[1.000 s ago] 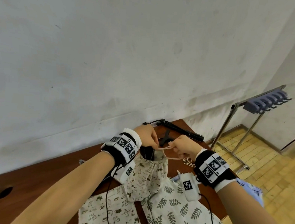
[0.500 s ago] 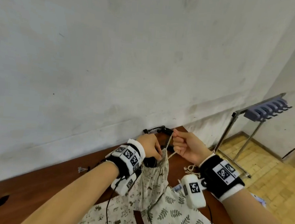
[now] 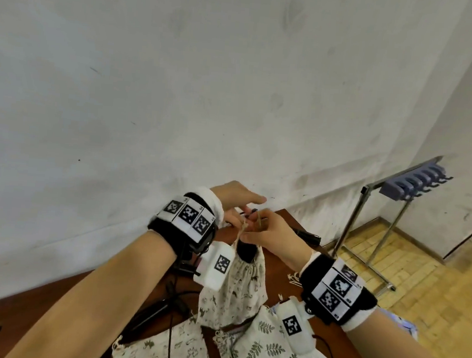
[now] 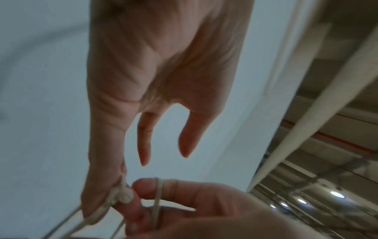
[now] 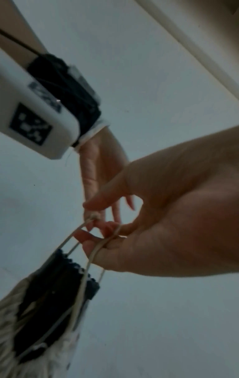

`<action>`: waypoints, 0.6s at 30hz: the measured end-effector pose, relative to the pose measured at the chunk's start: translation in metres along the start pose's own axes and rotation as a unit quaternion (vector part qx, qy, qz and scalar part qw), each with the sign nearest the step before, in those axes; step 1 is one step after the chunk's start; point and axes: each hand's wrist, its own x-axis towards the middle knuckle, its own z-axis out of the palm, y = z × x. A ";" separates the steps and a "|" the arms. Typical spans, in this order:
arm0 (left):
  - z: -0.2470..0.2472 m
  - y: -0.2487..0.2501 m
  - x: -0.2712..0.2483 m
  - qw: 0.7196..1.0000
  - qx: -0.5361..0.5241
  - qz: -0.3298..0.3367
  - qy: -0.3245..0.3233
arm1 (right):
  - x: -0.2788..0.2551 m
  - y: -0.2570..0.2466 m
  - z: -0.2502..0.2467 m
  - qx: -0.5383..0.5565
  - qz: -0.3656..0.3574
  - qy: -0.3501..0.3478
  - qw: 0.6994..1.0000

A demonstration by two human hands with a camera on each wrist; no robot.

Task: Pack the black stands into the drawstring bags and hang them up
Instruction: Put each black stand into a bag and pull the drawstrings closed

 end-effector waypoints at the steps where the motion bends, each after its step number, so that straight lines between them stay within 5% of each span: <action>1: 0.004 0.006 -0.004 0.999 -0.039 0.009 -0.020 | 0.001 0.000 0.002 -0.024 -0.006 0.023 0.999; 6: 0.020 0.032 -0.025 0.994 0.012 0.101 -0.038 | -0.003 -0.010 -0.011 -0.005 -0.049 0.055 0.997; 10: -0.002 0.045 -0.023 0.963 0.127 0.222 0.088 | -0.021 -0.029 -0.054 0.136 -0.104 0.072 0.983; 11: -0.006 0.042 -0.019 0.953 0.164 0.241 0.078 | -0.027 -0.032 -0.064 0.158 -0.115 0.059 0.979; 15: 0.042 0.009 0.002 0.935 0.236 0.216 -0.151 | -0.056 -0.046 -0.092 0.203 -0.164 -0.027 0.965; 18: 0.105 -0.019 0.024 0.946 0.128 0.255 -0.151 | -0.070 -0.046 -0.104 0.165 -0.172 -0.045 0.970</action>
